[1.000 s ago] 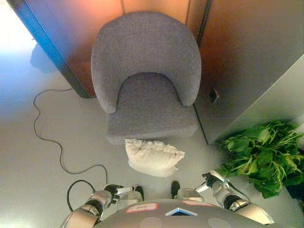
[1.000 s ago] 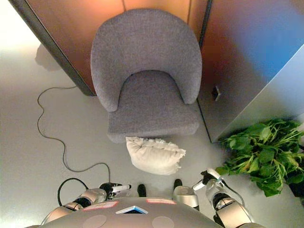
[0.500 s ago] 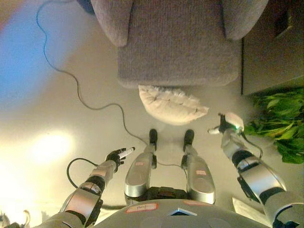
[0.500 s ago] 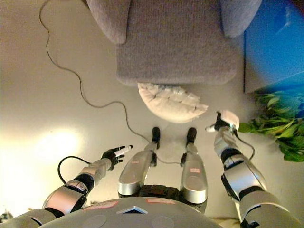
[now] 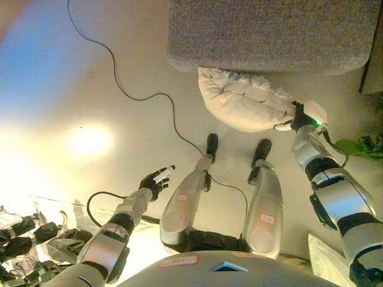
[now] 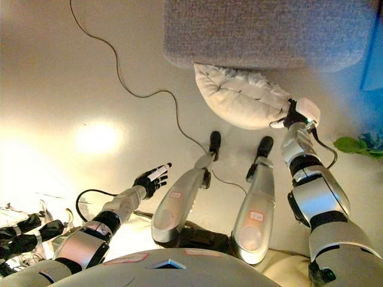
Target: Pick up the pillow and put it on the sofa.
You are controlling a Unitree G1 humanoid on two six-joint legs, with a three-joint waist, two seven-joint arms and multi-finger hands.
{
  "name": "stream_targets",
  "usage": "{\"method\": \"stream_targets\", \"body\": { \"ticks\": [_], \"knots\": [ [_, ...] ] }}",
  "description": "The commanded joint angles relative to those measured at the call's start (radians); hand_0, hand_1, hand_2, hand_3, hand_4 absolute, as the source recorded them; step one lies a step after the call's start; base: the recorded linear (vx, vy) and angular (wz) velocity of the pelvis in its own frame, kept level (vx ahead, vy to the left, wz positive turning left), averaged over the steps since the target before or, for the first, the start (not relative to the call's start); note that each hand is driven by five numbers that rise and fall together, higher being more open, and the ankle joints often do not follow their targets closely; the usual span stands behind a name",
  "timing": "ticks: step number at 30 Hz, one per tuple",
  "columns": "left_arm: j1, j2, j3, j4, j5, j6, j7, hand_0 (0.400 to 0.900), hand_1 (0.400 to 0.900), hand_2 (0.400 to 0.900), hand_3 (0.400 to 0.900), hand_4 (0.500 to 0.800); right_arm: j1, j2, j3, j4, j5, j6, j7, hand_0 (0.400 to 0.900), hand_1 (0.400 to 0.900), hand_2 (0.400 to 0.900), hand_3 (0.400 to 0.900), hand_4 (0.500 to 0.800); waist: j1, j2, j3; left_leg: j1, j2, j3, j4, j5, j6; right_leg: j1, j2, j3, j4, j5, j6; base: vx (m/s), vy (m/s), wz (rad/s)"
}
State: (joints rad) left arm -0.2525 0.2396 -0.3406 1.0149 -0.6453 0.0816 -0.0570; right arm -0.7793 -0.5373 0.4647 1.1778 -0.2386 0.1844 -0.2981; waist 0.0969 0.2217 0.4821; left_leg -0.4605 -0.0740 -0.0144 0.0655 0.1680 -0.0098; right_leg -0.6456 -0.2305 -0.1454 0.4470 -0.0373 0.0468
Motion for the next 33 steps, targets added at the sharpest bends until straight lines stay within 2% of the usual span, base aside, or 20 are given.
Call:
{"method": "stream_targets", "body": {
  "ticks": [1,9,13,16,26,33],
  "knots": [
    [0.075,0.028,-0.016,-0.024,-0.061,-0.025,-0.013,0.9,0.9,0.9,0.9,0.8,-0.119,-0.157,0.031,-0.016,0.021,-0.014,-0.007,0.9,0.9,0.9,0.9,0.8,0.005,0.071,0.038,-0.113,-0.035,-0.004,0.179,-0.13,-0.014,0.037,0.007,-0.004,-0.036,-0.055,0.017,0.02,0.078,-0.03],
    [0.156,0.047,-0.025,-0.114,-0.119,-0.051,-0.037,0.9,0.9,0.9,0.9,0.8,-0.241,-0.227,0.046,-0.044,0.063,-0.016,0.007,0.9,0.9,0.9,0.9,0.8,0.021,0.106,0.038,-0.209,-0.031,0.014,0.21,-0.124,-0.013,-0.086,0.019,0.028,0.018,-0.061,0.015,0.04,0.034,-0.03],
    [0.195,0.058,-0.026,-0.156,-0.147,-0.074,-0.055,0.9,0.9,0.9,0.9,0.8,-0.306,-0.256,0.066,-0.049,0.068,-0.024,0.041,0.9,0.9,0.9,0.9,0.8,0.036,0.13,0.038,-0.259,-0.028,0.014,0.22,-0.113,-0.013,-0.153,0.029,0.048,0.053,-0.071,0.015,0.03,0.025,-0.03],
    [0.221,0.072,-0.025,-0.189,-0.159,-0.072,-0.065,0.9,0.9,0.9,0.9,0.8,-0.356,-0.272,0.091,-0.056,0.098,-0.022,0.093,0.9,0.9,0.9,0.9,0.8,0.05,0.149,0.038,-0.303,-0.024,0.013,0.229,-0.103,-0.015,-0.205,0.038,0.063,0.087,-0.082,0.013,0.02,0.009,0.05],
    [0.274,0.079,-0.02,-0.226,-0.169,-0.125,-0.13,0.9,0.9,0.9,0.9,0.8,-0.404,-0.244,0.105,-0.109,0.22,-0.045,0.237,0.9,0.9,0.9,0.9,0.8,0.079,0.174,0.038,-0.384,-0.017,0.006,0.242,-0.093,-0.017,-0.298,0.055,0.083,0.135,-0.1,0.004,0.0,0.001,0.02],
    [0.282,0.081,-0.016,-0.237,-0.166,-0.144,-0.166,0.9,0.9,0.9,0.9,0.8,-0.412,-0.206,0.096,-0.126,0.337,-0.059,0.45,0.9,0.9,0.9,0.9,0.8,0.097,0.184,0.038,-0.415,-0.015,0.005,0.254,-0.09,-0.023,-0.335,0.05,0.081,0.16,-0.112,0.0,-0.01,0.004,0.07]
  ]
}}
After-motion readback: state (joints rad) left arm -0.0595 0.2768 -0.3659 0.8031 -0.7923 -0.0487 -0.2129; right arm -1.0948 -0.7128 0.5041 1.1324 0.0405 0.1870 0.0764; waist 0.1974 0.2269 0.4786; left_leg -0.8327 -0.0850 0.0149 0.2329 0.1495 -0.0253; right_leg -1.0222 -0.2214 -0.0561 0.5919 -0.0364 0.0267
